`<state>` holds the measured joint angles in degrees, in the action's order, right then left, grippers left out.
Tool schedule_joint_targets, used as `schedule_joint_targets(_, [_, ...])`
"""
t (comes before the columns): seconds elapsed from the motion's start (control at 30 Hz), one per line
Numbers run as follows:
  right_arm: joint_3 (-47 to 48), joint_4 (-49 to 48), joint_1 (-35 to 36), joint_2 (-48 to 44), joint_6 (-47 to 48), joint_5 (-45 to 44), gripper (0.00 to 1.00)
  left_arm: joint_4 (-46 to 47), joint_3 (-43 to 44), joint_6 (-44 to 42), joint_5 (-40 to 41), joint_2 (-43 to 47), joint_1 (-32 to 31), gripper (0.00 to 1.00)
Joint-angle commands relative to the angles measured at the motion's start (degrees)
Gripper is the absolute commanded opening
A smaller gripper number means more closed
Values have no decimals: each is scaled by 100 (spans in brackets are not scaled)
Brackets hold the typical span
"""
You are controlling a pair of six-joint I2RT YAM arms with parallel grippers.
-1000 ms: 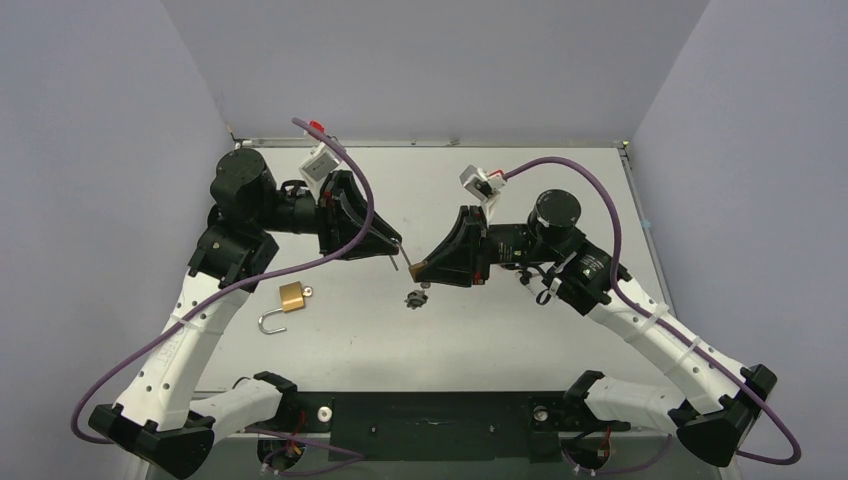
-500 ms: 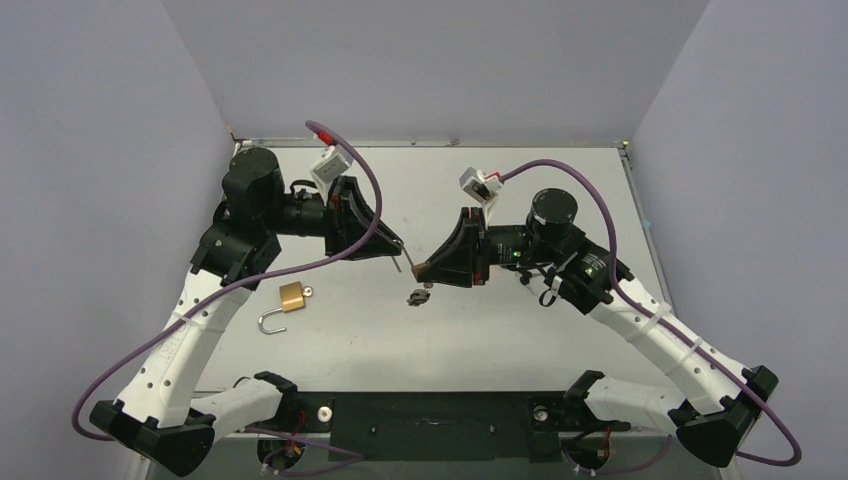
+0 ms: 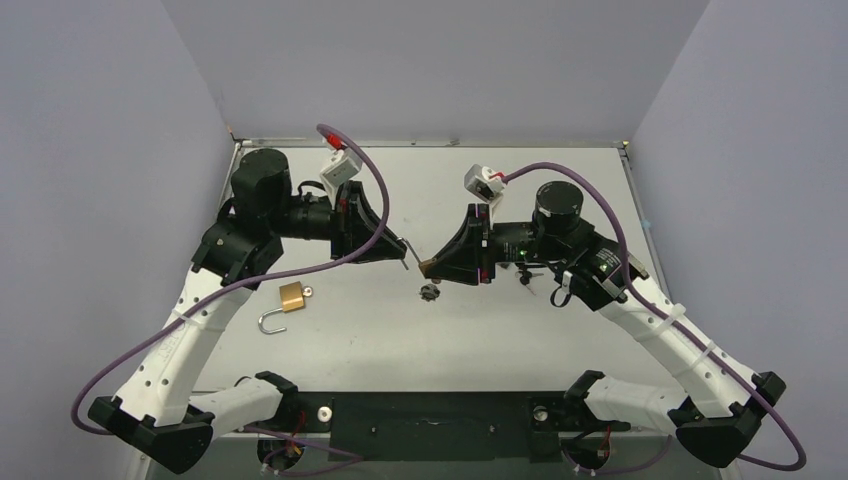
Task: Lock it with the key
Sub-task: Lock the lock.
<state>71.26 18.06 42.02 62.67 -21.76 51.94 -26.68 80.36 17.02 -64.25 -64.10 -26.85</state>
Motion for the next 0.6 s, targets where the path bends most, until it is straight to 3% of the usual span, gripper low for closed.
schedule_joint_targets(0.0, [425, 331, -33, -39, 475, -185, 0, -373, 284, -342, 215, 2, -131, 12])
schedule_joint_targets(0.3, [944, 1703, 173, 160, 1329, -621, 0, -702, 405, -508, 348, -5, -221, 11])
schedule_joint_targets(0.57, [1091, 2187, 555, 286, 1518, -1046, 0, -684, -8, -424, 551, 218, -540, 12])
